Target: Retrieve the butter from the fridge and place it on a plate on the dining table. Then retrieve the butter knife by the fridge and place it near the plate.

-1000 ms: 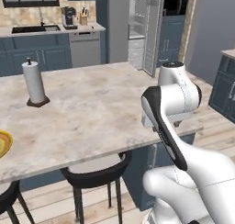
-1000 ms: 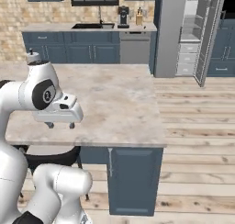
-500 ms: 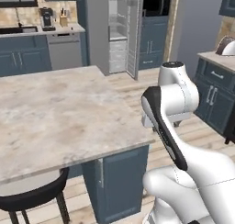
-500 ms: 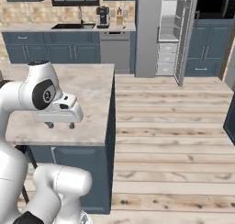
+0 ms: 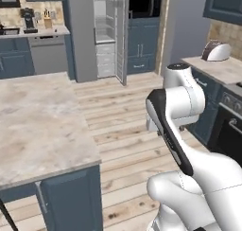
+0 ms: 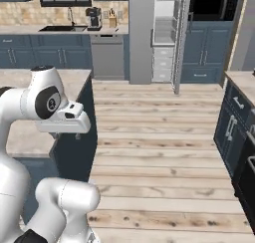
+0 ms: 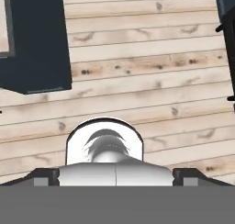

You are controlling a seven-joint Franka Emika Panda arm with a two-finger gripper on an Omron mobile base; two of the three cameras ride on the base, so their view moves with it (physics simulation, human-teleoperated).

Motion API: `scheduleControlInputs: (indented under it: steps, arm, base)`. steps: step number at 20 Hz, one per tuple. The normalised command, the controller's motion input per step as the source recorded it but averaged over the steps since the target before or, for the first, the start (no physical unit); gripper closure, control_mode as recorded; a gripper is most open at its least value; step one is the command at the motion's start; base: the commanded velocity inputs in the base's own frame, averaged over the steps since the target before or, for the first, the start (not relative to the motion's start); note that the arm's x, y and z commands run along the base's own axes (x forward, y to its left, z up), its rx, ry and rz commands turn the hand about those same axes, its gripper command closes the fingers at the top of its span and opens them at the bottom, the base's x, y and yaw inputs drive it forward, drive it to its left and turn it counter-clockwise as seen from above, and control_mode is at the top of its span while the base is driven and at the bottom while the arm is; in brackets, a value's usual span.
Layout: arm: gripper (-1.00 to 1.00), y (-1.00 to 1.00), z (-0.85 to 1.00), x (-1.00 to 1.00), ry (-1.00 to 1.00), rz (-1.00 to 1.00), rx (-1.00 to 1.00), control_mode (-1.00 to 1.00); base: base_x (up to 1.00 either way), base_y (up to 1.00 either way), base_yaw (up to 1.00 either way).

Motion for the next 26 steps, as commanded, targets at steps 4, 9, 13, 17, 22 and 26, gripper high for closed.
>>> scheduleControlInputs:
  steps: [4, 9, 13, 17, 22, 26]
  arm:
    - [-1.00, 0.00, 0.00, 0.00, 0.00, 0.00, 0.00, 1.00]
    - [-1.00, 0.00, 0.00, 0.00, 0.00, 0.00, 0.00, 1.00]
    - [-1.00, 0.00, 0.00, 0.00, 0.00, 0.00, 0.00, 1.00]
    - [-1.00, 0.00, 0.00, 0.00, 0.00, 0.00, 0.00, 1.00]
    - [-1.00, 0.00, 0.00, 0.00, 0.00, 0.00, 0.00, 1.00]
    - [-1.00, 0.00, 0.00, 0.00, 0.00, 0.00, 0.00, 1.00]
  base:
    - [0.54, -1.00, 0.07]
    - [0.80, -0.80, 0.01]
    - [0.87, 0.00, -0.02]
    - [1.00, 0.16, 0.00]
    - [1.00, 0.07, 0.02]
    - [1.00, 0.06, 0.03]
